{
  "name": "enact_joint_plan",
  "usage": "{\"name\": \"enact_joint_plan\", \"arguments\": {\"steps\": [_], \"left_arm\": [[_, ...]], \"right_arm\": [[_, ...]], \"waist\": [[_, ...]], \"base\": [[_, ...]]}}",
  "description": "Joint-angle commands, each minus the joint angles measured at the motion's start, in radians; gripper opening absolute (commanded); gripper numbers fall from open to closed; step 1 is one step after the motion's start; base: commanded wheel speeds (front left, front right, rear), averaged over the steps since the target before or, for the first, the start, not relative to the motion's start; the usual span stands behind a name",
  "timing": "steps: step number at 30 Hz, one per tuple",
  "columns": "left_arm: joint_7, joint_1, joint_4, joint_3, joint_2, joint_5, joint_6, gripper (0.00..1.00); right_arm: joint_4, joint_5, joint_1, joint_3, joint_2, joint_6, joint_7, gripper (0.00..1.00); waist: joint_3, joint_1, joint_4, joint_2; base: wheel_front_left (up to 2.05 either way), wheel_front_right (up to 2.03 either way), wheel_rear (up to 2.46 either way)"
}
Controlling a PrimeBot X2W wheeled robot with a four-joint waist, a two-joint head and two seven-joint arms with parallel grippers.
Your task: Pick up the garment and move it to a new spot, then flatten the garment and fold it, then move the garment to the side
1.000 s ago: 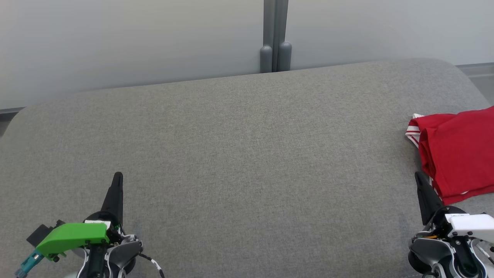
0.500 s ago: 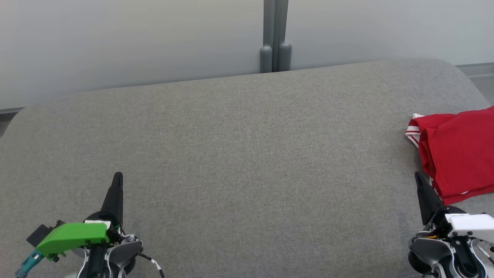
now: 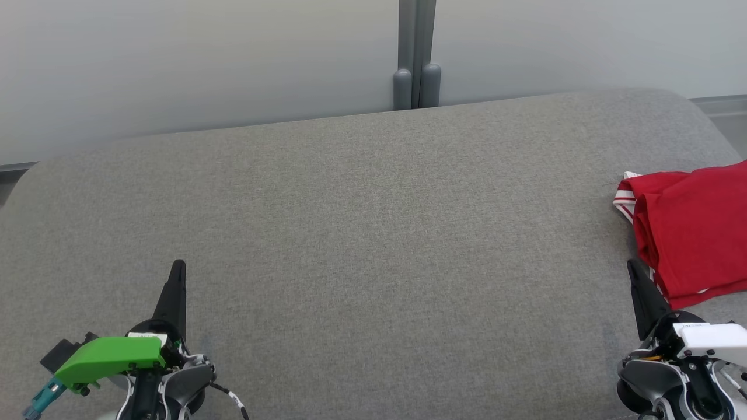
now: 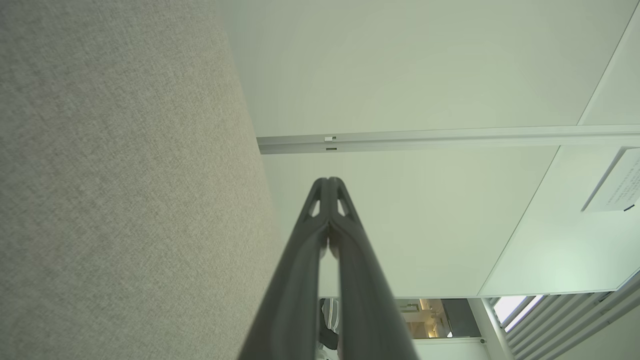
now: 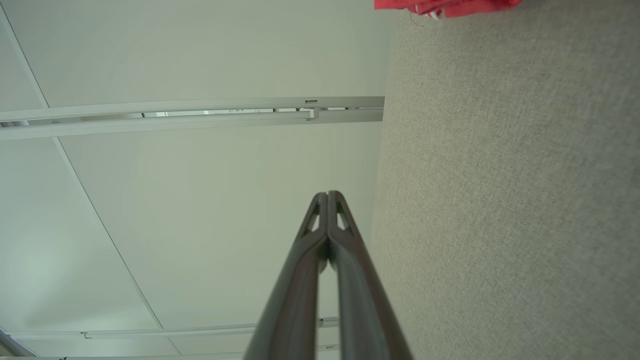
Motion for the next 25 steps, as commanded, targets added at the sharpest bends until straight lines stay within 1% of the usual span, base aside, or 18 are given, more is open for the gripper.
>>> {"name": "enact_joint_plan", "arguments": {"steps": [1, 25], "left_arm": [[0.001, -0.013, -0.001, 0.004, 0.000, -0.004, -0.003, 0.00], [0.001, -0.012, -0.001, 0.004, 0.000, -0.004, -0.003, 0.00]], "right_arm": [[-0.004, 0.006, -0.008, -0.003, -0.005, 0.001, 0.003, 0.00], [-0.004, 0.006, -0.008, -0.003, -0.005, 0.001, 0.003, 0.00]], "waist": [[0.000, 0.0000, 0.000, 0.0000], [0.000, 0.0000, 0.000, 0.0000]], "base": [[0.00, 0.00, 0.00], [0.00, 0.00, 0.00]]}}
